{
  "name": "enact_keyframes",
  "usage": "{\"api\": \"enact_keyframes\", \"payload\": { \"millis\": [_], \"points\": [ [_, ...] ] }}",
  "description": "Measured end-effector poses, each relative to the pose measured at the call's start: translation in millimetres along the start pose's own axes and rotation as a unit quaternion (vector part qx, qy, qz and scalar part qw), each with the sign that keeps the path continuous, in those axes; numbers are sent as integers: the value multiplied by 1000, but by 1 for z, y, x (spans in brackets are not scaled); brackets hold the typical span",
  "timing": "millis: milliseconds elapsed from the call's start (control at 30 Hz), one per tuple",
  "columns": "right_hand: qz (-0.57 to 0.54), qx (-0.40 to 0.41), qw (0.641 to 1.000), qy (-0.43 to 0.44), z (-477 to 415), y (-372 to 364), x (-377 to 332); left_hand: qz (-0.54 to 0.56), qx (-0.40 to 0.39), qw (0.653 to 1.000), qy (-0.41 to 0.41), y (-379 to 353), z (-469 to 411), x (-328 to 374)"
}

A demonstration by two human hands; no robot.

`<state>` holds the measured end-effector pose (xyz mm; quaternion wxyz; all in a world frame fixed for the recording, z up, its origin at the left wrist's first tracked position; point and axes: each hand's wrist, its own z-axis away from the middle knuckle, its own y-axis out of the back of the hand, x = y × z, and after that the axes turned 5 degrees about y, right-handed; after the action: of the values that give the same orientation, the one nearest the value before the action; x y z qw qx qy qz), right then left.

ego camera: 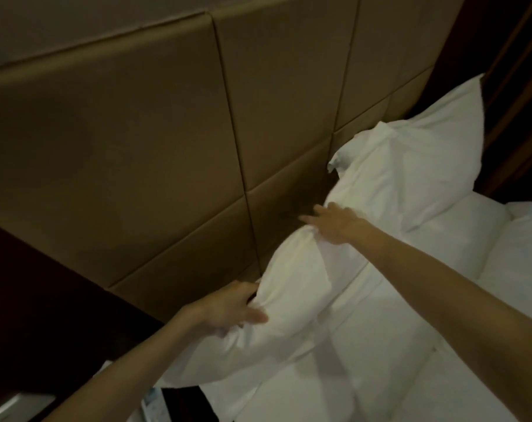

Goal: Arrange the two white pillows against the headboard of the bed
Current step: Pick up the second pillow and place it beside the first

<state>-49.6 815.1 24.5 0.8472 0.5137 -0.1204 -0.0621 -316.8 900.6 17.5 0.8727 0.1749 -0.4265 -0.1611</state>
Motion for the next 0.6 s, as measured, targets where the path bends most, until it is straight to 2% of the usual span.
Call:
{"api": "enact_keyframes", "payload": {
  "millis": [67, 133, 233, 333, 433, 500, 600],
  "points": [
    [-1, -20, 999, -41, 5, -9, 2, -3, 15, 1000, 24, -7, 2, -3],
    [-37, -18, 996, -83, 15, -20, 7, -85, 58, 993, 50, -12, 2, -8],
    [-127, 23, 984, -122, 23, -24, 13, -136, 132, 979, 74, -13, -1, -16],
    [-159, 98, 973, -134, 23, 5, 18, -48, 201, 977, 61, -7, 0, -15],
    [-142, 192, 962, -135, 16, 45, 24, 57, 351, 934, 8, 18, 13, 4],
    [-134, 255, 948, -137, 8, 62, 27, 70, 428, 901, -18, 38, 22, 21],
    [-155, 301, 932, -132, -5, 72, 29, 53, 460, 886, -14, 56, 20, 30]
  ]
}}
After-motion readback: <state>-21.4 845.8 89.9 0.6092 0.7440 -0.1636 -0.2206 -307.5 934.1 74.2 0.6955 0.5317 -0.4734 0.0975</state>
